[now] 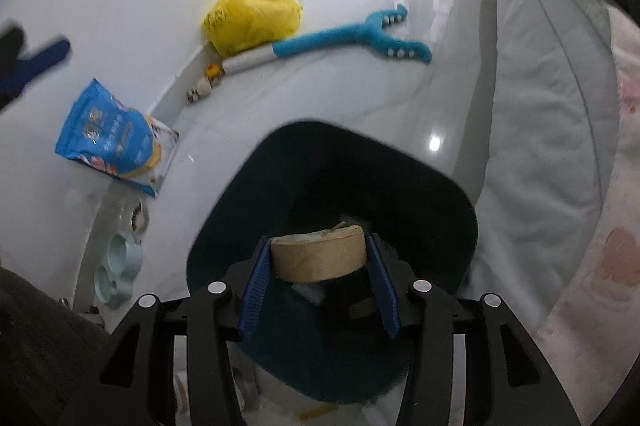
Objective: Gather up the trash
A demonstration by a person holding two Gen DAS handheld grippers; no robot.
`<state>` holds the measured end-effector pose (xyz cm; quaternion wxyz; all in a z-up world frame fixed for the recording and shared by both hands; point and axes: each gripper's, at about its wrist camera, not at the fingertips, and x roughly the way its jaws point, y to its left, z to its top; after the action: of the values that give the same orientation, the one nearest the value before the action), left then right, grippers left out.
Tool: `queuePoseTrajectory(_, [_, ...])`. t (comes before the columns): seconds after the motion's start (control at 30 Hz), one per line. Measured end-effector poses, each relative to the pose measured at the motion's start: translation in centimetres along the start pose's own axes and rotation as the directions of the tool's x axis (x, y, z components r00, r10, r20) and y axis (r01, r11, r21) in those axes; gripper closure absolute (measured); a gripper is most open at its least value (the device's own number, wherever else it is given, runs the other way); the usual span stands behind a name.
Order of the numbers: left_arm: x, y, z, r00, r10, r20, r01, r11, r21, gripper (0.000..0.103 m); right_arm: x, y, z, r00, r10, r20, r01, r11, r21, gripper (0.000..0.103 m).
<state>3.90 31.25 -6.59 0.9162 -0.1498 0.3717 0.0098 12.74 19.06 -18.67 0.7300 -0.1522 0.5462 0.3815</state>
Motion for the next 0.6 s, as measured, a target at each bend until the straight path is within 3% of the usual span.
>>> queuePoseTrajectory(0.1, [-0.4, -0.7, 0.5, 1.0, -0.011, 0.021, 0.011, 1.0, 0.001, 0.026, 0.4, -0.1, -0.6, 0.999, -0.003, -0.04, 0.003, 1.0, 0.0, 0.042])
queuePoseTrajectory(0.3, [-1.7, -2.4, 1.4, 0.998, -0.013, 0.062, 0.012, 1.0, 0.02, 0.024, -1.1, -0.2, -1.7, 0.999, -0.037, -0.032, 0.037, 0.999, -0.009, 0.041])
queuePoseTrajectory(0.47, [-3.2, -4.1, 1.4, 0.993, 0.038, 0.112, -0.042, 0.998, 0.039, 0.016, -5.7, -0.8, -2.7, 0.997, -0.044, 0.059, 0.044, 0.999, 0.011, 0.041])
queuePoseTrajectory(0.6, [-4.5, -6.1, 1.5, 0.986, 0.05, 0.159, -0.062, 0.996, 0.067, 0.007, -10.7, -1.8, -4.1, 0.982, -0.08, 0.173, 0.073, 0.996, 0.044, 0.041])
